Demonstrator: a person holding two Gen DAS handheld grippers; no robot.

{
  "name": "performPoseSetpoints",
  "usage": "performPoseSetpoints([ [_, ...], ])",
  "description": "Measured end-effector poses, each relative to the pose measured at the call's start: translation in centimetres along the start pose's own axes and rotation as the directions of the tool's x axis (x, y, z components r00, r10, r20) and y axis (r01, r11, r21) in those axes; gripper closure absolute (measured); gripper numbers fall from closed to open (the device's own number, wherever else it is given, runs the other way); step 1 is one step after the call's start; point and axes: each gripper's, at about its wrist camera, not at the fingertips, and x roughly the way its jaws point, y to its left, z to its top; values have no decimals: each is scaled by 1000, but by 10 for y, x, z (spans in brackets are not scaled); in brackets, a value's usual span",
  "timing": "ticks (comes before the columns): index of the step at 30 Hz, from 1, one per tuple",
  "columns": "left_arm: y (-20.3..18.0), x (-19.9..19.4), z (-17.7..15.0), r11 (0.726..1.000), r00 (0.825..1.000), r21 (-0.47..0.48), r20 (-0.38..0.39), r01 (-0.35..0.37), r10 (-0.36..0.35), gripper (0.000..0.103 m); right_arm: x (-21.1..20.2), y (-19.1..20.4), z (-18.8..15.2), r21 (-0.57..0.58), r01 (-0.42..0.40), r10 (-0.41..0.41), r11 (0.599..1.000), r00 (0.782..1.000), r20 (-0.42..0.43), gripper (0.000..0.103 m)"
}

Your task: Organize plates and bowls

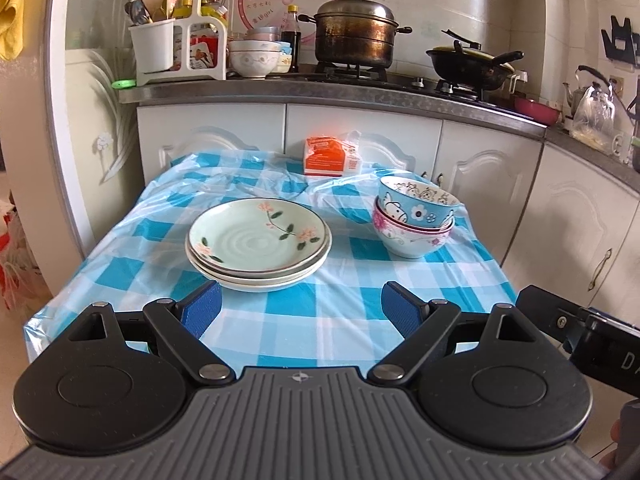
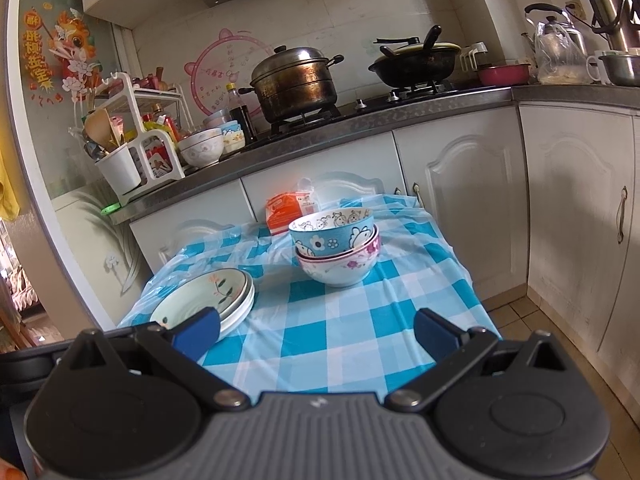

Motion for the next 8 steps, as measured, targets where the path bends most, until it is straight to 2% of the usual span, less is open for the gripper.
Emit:
performPoseSetpoints([
  [4, 4, 0, 1, 1000, 1000, -13, 10, 12, -12, 0, -1, -8, 0, 14, 0, 0, 1000, 1000, -5, 1],
  [8, 12, 8, 3, 999, 1000, -49, -2, -21, 21, 0, 5, -18, 1, 32, 13, -13, 999, 1000, -14, 1],
])
